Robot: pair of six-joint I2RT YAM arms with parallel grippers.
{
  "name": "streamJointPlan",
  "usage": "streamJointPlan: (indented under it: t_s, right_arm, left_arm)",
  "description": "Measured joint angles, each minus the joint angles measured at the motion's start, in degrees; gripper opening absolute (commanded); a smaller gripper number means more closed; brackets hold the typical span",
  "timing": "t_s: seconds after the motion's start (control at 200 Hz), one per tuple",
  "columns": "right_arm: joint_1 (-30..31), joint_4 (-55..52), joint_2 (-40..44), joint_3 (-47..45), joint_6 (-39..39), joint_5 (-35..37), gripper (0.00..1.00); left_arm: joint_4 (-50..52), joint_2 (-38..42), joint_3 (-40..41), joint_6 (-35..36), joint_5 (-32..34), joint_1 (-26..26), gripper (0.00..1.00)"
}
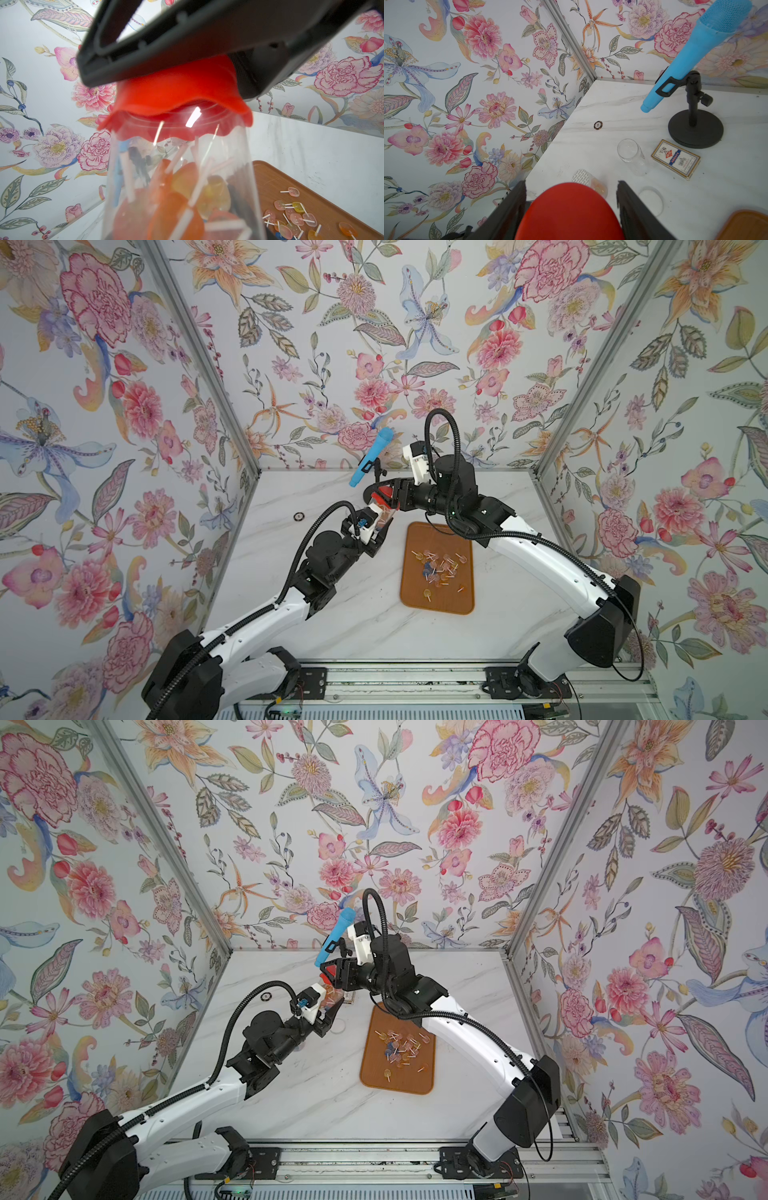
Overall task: Pour the candies out of the jar
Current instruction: Unscrew the lid from the jar.
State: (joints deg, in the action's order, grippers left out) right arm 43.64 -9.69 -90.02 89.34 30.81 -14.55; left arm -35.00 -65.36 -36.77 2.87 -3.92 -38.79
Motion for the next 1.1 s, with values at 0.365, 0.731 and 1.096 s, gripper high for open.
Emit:
streamJointPlan:
  t_s: [0.365,0.731,1.096]
  right_arm:
    - [-3.8,2.4,0.0,-0.2,-8.0,-16.3,0.50]
    - [-4.8,5.2,5.2,-1.2,-20.4,-30.7,0.63]
    - [-5.7,4.8,5.6,-1.3,-14.6,-22.3,0.95]
  left_arm:
    - [-1.3,0.9,0.0,-1.5,-5.4,0.4,0.00]
    - [-6.6,4.4,0.0,-9.6,-22.8,2.5,0.00]
    - [-6.7,2.2,-0.1,-8.3,-20.2,2.8,0.00]
